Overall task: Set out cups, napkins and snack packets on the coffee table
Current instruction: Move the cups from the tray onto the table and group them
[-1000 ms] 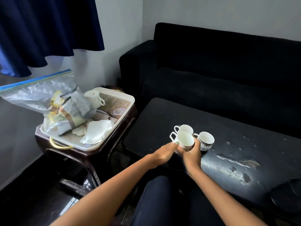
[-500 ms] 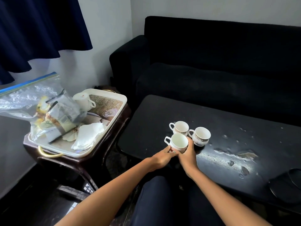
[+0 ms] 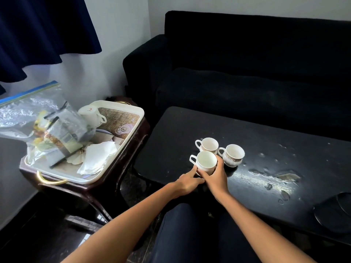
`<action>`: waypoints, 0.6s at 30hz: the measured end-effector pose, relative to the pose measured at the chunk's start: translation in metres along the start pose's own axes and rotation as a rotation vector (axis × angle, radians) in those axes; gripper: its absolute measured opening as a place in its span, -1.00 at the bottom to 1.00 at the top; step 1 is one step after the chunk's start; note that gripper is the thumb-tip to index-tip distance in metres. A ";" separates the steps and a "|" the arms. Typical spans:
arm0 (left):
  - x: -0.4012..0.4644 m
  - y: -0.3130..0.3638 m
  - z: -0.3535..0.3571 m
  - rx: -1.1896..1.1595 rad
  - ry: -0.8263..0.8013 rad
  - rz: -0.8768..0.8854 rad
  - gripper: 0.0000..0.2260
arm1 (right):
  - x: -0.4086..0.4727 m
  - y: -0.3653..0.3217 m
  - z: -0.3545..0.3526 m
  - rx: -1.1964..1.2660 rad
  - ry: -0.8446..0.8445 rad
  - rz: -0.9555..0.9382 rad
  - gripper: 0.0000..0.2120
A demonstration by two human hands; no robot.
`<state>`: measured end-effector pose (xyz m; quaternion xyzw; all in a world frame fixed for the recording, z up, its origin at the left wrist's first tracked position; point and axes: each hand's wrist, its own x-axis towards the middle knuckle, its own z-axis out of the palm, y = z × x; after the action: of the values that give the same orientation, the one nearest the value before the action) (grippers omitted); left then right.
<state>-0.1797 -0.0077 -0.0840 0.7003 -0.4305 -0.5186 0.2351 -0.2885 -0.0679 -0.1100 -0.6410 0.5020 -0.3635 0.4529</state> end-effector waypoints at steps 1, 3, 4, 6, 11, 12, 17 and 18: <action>-0.001 0.000 0.000 -0.003 0.000 0.017 -0.36 | 0.000 0.001 0.000 -0.010 -0.005 0.001 -0.28; -0.003 0.001 0.002 -0.004 0.010 0.054 -0.39 | 0.000 0.004 0.000 -0.034 0.005 0.022 -0.18; -0.004 0.001 0.002 -0.001 0.025 0.069 -0.45 | -0.001 0.005 0.000 -0.053 0.020 0.047 -0.13; -0.005 0.001 0.002 0.016 0.054 0.077 -0.59 | -0.004 0.004 -0.001 -0.083 0.039 0.114 -0.07; -0.010 -0.001 -0.002 0.264 0.059 0.060 -0.62 | -0.022 0.003 -0.009 -0.065 0.102 0.254 -0.26; -0.012 -0.001 -0.002 0.323 0.054 0.066 -0.64 | -0.027 0.003 -0.010 -0.085 0.106 0.256 -0.33; -0.026 0.000 -0.003 0.542 -0.002 0.070 -0.63 | -0.054 0.000 -0.004 -0.250 0.005 0.163 -0.55; -0.028 0.001 -0.005 0.565 -0.019 0.062 -0.63 | -0.056 -0.002 -0.001 -0.245 -0.015 0.156 -0.58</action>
<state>-0.1783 0.0153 -0.0670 0.7195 -0.5815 -0.3773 0.0424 -0.3016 -0.0131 -0.1082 -0.6532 0.5875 -0.2581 0.4019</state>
